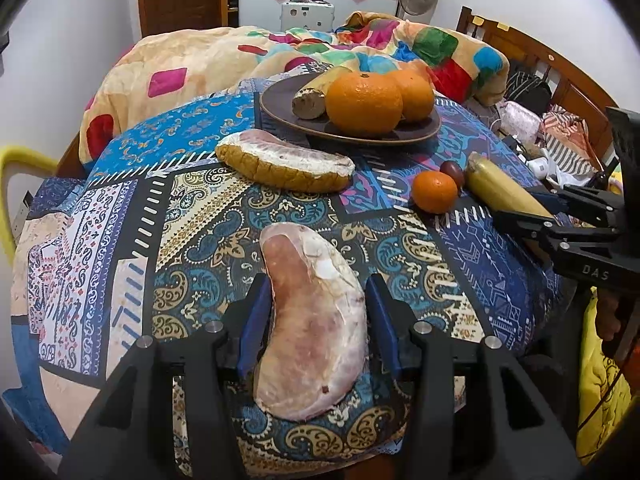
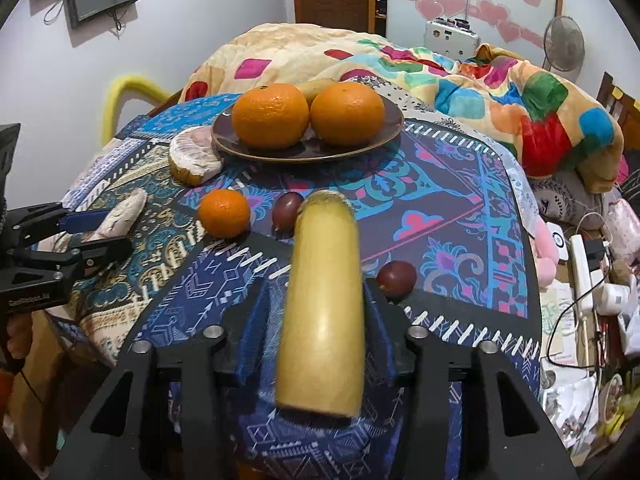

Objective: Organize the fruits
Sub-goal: 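Lift the yellow squash with the right tool while the left tool holds the pomelo peel, then carry the yellow squash onto the plate with the right tool while the left tool carries the pomelo peel there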

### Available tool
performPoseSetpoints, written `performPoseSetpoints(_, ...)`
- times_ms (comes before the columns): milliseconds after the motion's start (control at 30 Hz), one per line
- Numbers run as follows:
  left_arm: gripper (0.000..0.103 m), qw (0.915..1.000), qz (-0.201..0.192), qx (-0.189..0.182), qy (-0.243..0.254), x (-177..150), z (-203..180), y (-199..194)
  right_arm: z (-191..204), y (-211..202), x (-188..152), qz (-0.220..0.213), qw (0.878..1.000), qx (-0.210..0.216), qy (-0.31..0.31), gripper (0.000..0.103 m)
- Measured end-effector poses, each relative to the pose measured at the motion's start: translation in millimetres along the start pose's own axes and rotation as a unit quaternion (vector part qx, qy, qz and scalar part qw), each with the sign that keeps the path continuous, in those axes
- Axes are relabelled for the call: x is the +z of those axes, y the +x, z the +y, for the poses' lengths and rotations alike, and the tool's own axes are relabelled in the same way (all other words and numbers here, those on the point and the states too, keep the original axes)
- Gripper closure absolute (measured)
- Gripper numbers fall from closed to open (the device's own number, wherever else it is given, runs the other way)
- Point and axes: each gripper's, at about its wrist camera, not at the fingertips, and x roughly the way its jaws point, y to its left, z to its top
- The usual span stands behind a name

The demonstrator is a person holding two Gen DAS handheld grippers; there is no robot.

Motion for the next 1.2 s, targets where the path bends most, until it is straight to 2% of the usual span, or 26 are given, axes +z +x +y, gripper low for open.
performPoseSetpoints(200, 0.058, 0.9998, -0.009, 0.014, -0.003, 1, -1, 2, -4, -3, 0, -0.006, 1.0, 0.009, 0.011, 0.069)
performPoseSetpoints(400, 0.063, 0.9998, -0.013, 0.006, -0.012, 6, 2, -6, -3, -13, 0, -0.019, 1.0, 0.015, 0.01, 0.069)
performPoseSetpoints(467, 0.076, 0.9997, -0.02, 0.007, -0.007, 8, 2, -13, -4, -18, 2, -0.025, 1.0, 0.016, 0.011, 0.069)
performPoseSetpoints(533, 0.079, 0.9994, -0.031, 0.012, -0.004, 12, 1, -22, -5, -23, 5, -0.032, 0.999, 0.016, 0.012, 0.069)
performPoseSetpoints(767, 0.081, 0.9993, -0.034, 0.005, -0.012, 18, 9, -28, -6, -39, 17, -0.059, 0.998, 0.014, 0.012, 0.069)
performPoseSetpoints(1200, 0.082, 0.9955, -0.092, 0.021, -0.005, 47, 9, -57, -16, -48, 43, -0.092, 0.996, 0.004, 0.022, 0.069)
